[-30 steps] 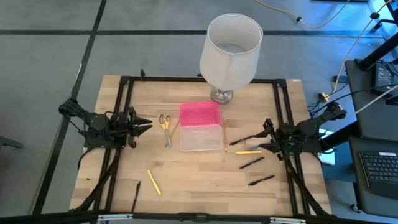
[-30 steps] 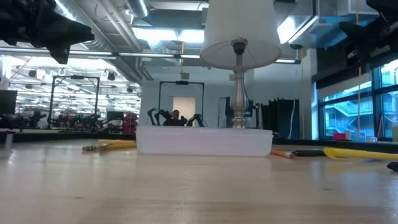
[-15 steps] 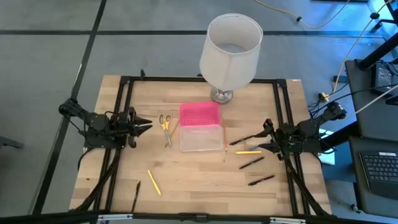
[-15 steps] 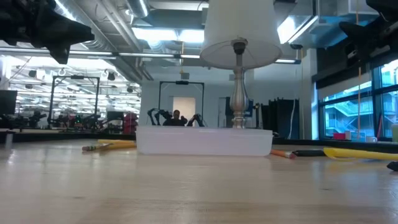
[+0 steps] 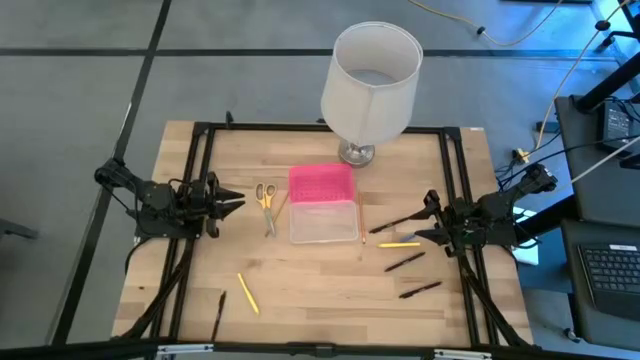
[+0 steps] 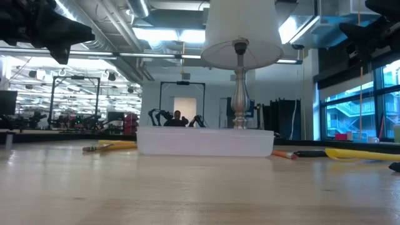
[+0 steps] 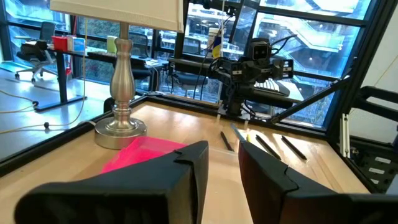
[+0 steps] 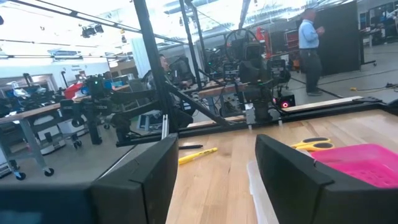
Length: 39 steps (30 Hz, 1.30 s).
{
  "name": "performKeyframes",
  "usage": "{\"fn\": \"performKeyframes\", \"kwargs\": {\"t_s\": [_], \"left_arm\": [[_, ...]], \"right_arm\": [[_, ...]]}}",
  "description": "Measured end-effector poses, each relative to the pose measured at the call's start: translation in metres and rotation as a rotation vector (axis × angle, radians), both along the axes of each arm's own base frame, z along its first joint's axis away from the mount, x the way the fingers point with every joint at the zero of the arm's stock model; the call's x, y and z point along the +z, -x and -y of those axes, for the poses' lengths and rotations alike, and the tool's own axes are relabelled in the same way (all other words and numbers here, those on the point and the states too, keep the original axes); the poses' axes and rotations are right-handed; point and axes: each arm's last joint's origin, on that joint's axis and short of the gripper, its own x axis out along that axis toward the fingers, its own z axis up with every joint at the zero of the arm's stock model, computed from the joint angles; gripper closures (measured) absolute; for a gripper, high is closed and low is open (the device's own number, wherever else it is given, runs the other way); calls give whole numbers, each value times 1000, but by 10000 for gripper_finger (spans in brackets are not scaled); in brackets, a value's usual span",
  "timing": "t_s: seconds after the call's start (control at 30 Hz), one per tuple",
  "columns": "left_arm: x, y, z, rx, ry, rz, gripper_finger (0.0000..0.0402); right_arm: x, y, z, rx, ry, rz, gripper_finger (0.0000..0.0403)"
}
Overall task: Pick & place school supplies into a supply box
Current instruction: Put the black pen into the supply box
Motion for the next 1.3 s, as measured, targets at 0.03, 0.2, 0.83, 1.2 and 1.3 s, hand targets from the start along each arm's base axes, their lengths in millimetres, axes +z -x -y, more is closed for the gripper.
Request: {"fn": "performKeyframes", "kwargs": {"t_s": [0.03,0.2,0.83,1.2,1.3], "left_arm": [[0,0,0,0,0,0,319],[0,0,0,0,0,0,318],[0,1,-2,77,-97,-27,318],[0,1,-3,121,-91,-28,322],[0,1,-4,153,-98,-30,322]], "right_arm": [[0,0,0,0,-1,0,185],[0,0,0,-14,-3,-1,185],[-6,2,17,-601,-139,-82,185],[-7,4,21,-750,-75,-104,185],[-7,3,20,-723,-66,-102,185]]}}
